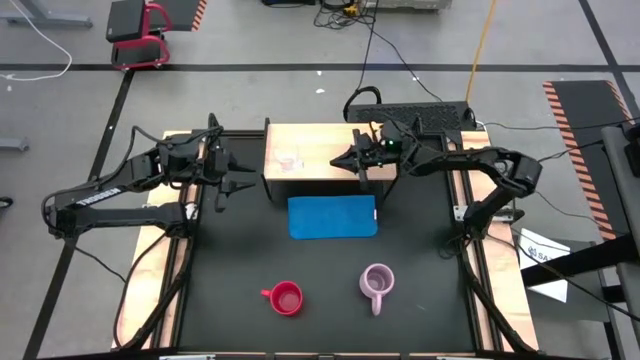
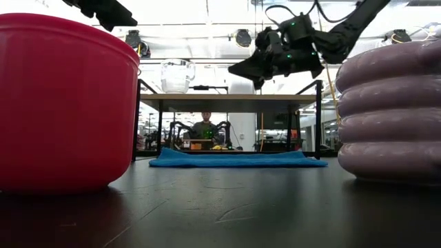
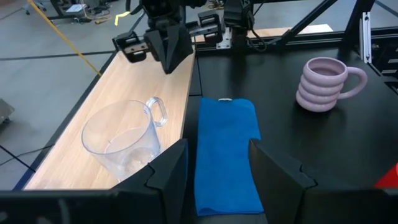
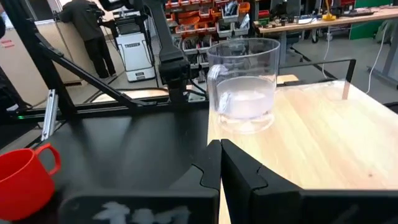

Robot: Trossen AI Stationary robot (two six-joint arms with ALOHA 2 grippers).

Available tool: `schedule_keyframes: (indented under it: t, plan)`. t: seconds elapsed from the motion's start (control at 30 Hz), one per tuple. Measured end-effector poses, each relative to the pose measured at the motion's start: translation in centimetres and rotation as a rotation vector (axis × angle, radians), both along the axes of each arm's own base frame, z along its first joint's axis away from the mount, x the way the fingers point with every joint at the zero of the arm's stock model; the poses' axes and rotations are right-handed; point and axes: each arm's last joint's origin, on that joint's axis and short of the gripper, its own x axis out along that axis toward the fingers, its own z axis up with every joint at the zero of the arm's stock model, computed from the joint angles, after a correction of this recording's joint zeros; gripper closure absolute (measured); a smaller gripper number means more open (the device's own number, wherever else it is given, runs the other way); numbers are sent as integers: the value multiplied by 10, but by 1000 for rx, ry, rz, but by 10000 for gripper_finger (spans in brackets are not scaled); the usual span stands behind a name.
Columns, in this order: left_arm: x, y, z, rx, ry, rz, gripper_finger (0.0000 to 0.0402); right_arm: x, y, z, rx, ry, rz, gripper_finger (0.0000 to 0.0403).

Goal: Stack small to large cups/mugs on shelf
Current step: Put the glass mug on the shelf

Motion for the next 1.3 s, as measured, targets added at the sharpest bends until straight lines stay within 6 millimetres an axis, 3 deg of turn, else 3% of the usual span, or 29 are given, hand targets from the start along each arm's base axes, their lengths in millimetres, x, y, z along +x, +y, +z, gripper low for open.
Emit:
schedule_keyframes:
  t: [0.3, 0.67, 1.0, 1.17, 1.3]
  plan:
    - [0, 0, 0, -1, 1, -3, 229, 23, -5, 0, 2, -8, 49, 403]
    - [0, -1, 0, 3, 3, -25, 229, 31, -3, 16, -25, -58, 77, 403]
    - [0, -1, 0, 6, 2, -30, 229, 36, 3, 17, -39, -59, 62, 403]
    - [1, -1, 1, 9, -7, -30, 229, 42, 2, 9, -16, -34, 67, 403]
    - [1, -1, 1, 7, -8, -28, 229, 59, -4, -3, 24, -8, 108, 403]
